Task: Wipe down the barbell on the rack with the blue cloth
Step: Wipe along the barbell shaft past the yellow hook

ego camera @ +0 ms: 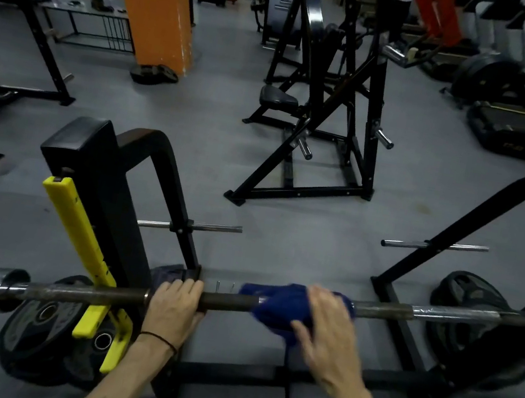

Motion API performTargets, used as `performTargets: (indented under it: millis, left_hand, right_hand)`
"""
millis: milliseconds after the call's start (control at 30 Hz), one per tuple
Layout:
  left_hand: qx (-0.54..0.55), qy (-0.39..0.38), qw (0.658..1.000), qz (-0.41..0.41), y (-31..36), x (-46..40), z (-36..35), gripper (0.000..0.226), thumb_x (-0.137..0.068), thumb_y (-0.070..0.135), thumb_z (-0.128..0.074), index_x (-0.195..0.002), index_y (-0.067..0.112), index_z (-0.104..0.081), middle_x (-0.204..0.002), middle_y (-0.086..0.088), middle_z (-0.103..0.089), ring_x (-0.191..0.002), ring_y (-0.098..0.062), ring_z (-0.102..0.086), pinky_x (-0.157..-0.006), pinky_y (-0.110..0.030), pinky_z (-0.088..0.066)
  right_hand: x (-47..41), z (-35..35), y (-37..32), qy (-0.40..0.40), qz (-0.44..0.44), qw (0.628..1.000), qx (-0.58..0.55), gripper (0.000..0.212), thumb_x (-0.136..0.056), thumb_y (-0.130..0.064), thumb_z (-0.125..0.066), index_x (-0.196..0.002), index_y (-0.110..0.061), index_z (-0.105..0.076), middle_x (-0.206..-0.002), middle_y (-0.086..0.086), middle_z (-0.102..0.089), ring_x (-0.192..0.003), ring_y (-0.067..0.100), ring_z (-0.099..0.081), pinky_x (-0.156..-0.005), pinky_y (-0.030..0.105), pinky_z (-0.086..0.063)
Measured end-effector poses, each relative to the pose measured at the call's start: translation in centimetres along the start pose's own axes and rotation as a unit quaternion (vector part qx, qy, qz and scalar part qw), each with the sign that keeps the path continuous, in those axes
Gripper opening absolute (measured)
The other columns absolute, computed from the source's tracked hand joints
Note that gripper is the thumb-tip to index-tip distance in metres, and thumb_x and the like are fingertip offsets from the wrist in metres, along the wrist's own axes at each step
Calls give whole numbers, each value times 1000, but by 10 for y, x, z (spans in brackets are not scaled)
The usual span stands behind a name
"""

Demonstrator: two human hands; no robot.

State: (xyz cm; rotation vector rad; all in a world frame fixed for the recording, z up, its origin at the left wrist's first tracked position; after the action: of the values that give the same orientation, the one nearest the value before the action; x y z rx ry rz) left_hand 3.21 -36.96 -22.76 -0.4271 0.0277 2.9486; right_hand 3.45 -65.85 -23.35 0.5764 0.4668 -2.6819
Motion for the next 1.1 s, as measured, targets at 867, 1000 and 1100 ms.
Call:
performTargets:
  millis: [867,1000,1100]
  left_hand:
    - [24,-24,999,38,24,17,-6,104,-70,39,-84,-155,9,-34,-163,-18,-28,-151,-37,-24,-118,-55,-23]
    - [23,-13,998,58,23,16,-12,94,-78,42,-72,-155,4,-33,-162,-21,-29,-151,-37,-27,-120,-57,-23]
    - [11,-6,1000,21,20,18,-17,89,-81,46,-52,-156,4,-28,-164,-19,-24,-152,-34,-24,-121,-55,-22]
  right_hand:
    - [8,4,12,34,-76,996,-20,67,-107,-54,-30,-155,-8,-38,-166,-1,-23,-152,23,-29,-125,49,-16]
    - [-2,-30,-76,-38,-119,987,-100,81,-103,-66,-27,-162,-11,-16,-171,3,-7,-158,21,-1,-127,45,4]
    - [0,-30,-80,-100,77,992,-22,79,-104,-65,-30,-163,-15,-13,-171,-1,-2,-157,15,-1,-125,46,-10]
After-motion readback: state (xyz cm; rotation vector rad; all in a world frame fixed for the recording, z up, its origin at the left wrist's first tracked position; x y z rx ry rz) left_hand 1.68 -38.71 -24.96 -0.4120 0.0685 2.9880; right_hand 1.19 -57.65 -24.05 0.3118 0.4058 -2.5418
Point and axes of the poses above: each hand's wrist, its own x-axis away from the middle knuckle, its own z-axis out of the back of the hand, y = z × x, the point moved 6 cm from there along -x, towards the middle knuckle
